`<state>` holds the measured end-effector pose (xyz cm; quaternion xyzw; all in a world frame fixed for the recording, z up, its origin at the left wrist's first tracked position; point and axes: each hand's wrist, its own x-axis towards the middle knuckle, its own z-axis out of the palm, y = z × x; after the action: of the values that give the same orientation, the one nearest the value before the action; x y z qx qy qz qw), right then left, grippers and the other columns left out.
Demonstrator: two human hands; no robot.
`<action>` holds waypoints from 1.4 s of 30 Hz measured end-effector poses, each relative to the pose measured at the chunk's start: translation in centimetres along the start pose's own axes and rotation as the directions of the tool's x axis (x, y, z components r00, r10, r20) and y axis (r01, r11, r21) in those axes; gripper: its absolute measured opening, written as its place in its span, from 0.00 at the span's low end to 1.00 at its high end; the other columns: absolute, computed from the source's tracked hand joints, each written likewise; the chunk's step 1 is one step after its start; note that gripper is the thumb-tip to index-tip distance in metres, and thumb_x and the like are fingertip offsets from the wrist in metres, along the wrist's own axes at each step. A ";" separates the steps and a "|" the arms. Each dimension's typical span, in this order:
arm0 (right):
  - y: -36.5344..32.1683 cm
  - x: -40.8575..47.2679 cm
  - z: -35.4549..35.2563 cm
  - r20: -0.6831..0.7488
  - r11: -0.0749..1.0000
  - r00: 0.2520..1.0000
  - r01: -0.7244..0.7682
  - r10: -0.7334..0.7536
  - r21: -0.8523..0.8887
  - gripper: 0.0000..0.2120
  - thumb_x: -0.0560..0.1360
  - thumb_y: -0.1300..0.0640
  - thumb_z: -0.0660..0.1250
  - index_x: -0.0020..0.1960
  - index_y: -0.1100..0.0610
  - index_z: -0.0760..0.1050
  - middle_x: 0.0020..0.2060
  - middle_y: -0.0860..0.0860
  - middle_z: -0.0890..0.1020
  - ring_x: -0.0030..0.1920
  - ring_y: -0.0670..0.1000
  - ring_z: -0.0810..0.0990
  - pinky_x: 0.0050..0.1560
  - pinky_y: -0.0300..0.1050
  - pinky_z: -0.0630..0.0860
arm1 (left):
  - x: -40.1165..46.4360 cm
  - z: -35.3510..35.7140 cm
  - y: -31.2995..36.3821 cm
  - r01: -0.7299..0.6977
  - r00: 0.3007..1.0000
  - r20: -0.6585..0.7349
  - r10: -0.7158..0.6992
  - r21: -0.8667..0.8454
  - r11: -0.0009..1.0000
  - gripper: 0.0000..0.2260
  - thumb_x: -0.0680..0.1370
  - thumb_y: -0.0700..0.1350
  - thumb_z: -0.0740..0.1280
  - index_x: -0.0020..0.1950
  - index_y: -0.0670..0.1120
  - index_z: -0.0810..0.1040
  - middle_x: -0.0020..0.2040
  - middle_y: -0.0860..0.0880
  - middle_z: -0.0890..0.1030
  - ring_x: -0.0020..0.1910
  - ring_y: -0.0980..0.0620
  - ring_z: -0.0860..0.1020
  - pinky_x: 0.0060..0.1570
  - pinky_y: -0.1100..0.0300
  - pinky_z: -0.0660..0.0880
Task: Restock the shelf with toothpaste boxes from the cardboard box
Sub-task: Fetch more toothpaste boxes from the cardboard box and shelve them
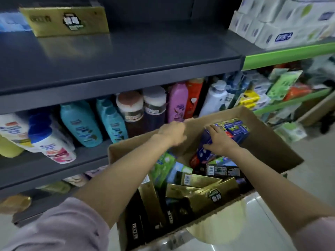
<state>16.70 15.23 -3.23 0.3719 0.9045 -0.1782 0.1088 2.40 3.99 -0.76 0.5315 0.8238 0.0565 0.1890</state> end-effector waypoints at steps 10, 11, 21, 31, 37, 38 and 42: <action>8.9 4.7 -0.6 0.124 0.990 0.984 0.137 -0.131 -0.043 0.34 0.76 0.64 0.62 0.77 0.58 0.50 0.76 0.51 0.54 0.73 0.56 0.61 0.67 0.48 0.65 | 7.0 5.8 7.4 -0.185 0.969 0.148 0.197 -0.087 0.979 0.34 0.76 0.38 0.62 0.78 0.47 0.49 0.78 0.47 0.55 0.76 0.48 0.57 0.73 0.55 0.58; 9.3 4.7 -0.7 0.109 0.982 0.979 0.177 -0.170 -0.062 0.33 0.76 0.65 0.62 0.77 0.59 0.52 0.75 0.52 0.56 0.72 0.56 0.63 0.66 0.47 0.66 | 7.0 6.3 7.6 -0.171 0.972 0.155 0.178 -0.059 0.984 0.34 0.76 0.39 0.62 0.78 0.48 0.49 0.78 0.48 0.54 0.76 0.49 0.57 0.73 0.54 0.59; 9.9 4.4 -0.6 -0.023 0.862 0.935 0.317 -0.355 -0.395 0.30 0.70 0.72 0.65 0.69 0.58 0.62 0.67 0.58 0.62 0.67 0.58 0.64 0.43 0.49 0.72 | 4.7 8.7 7.9 0.064 0.992 -0.107 -0.071 -0.076 0.995 0.40 0.69 0.54 0.74 0.74 0.45 0.58 0.69 0.47 0.71 0.67 0.48 0.70 0.64 0.52 0.69; 9.1 4.5 -2.3 0.019 0.880 0.880 0.475 -0.475 -0.007 0.20 0.69 0.57 0.74 0.57 0.58 0.71 0.59 0.55 0.71 0.61 0.56 0.70 0.58 0.49 0.73 | 3.1 7.6 7.0 0.047 0.939 -0.219 -0.266 -0.684 0.728 0.22 0.69 0.44 0.76 0.54 0.48 0.67 0.51 0.52 0.79 0.51 0.52 0.78 0.50 0.58 0.75; 5.3 1.9 -6.9 -0.200 0.580 0.898 0.410 -0.392 0.704 0.19 0.70 0.62 0.73 0.56 0.55 0.69 0.46 0.44 0.77 0.46 0.42 0.78 0.42 0.35 0.77 | 1.1 2.6 7.6 -0.086 0.852 -0.321 -0.415 -0.866 0.492 0.15 0.76 0.42 0.68 0.59 0.43 0.68 0.51 0.50 0.77 0.46 0.60 0.78 0.47 0.69 0.75; 4.2 1.4 -7.7 -0.234 0.529 0.888 0.430 -0.396 0.732 0.18 0.70 0.62 0.72 0.56 0.57 0.70 0.46 0.43 0.78 0.46 0.41 0.78 0.43 0.34 0.76 | 0.6 1.5 7.6 -0.104 0.828 -0.338 -0.448 -0.876 0.471 0.13 0.78 0.42 0.66 0.60 0.42 0.68 0.50 0.50 0.78 0.42 0.62 0.78 0.42 0.72 0.75; -0.3 -1.2 -10.6 -0.369 0.416 0.776 0.600 -0.512 0.683 0.13 0.72 0.57 0.71 0.54 0.57 0.73 0.46 0.45 0.81 0.46 0.39 0.81 0.43 0.28 0.75 | -2.9 -3.1 7.2 -0.184 0.779 -0.337 -0.529 -0.929 0.320 0.08 0.82 0.43 0.57 0.60 0.48 0.63 0.43 0.51 0.77 0.31 0.62 0.79 0.32 0.70 0.75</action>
<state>16.67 18.53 6.90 0.0686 0.8123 -0.5528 -0.1727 8.46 4.84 4.94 0.1785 0.7057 0.6573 0.1951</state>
